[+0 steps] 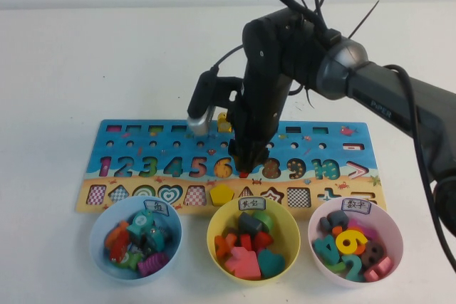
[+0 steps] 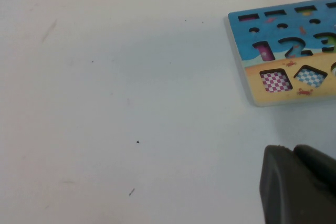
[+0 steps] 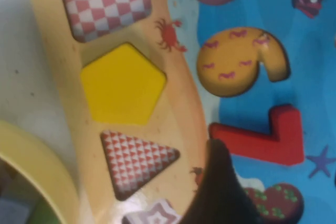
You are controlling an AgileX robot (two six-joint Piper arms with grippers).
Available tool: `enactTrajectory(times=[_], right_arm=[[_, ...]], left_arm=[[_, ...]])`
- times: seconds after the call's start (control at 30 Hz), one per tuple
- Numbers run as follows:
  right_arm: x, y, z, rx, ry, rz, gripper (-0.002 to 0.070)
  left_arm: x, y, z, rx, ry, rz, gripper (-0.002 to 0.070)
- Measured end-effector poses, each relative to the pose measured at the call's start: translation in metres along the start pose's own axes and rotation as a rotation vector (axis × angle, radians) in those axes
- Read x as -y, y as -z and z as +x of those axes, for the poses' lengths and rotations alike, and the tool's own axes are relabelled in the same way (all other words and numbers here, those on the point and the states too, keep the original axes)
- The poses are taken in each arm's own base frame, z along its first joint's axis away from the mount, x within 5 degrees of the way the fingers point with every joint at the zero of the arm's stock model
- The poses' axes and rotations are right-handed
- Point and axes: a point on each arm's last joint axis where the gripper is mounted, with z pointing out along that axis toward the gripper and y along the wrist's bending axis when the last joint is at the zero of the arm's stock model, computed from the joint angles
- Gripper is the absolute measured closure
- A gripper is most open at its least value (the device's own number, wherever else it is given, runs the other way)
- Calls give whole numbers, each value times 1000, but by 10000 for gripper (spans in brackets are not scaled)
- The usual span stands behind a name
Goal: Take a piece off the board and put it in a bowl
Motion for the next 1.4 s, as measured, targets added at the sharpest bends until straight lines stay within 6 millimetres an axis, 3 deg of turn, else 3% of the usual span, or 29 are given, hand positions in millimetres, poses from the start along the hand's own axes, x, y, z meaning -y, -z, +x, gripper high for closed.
enactTrajectory(times=[0.23,0.57,1.17,1.4], right_arm=[[17,2,13,13,54,-9,255],[19,3,14,83,149,-65,142],[18,-12,13,82,155,-100,136],[6,-14,5,38,217,-69,139]], left_arm=[[0,0,0,0,0,0,678],[0,0,0,0,0,0,678],[0,0,0,0,0,0,678],[0,0,0,0,0,0,678]])
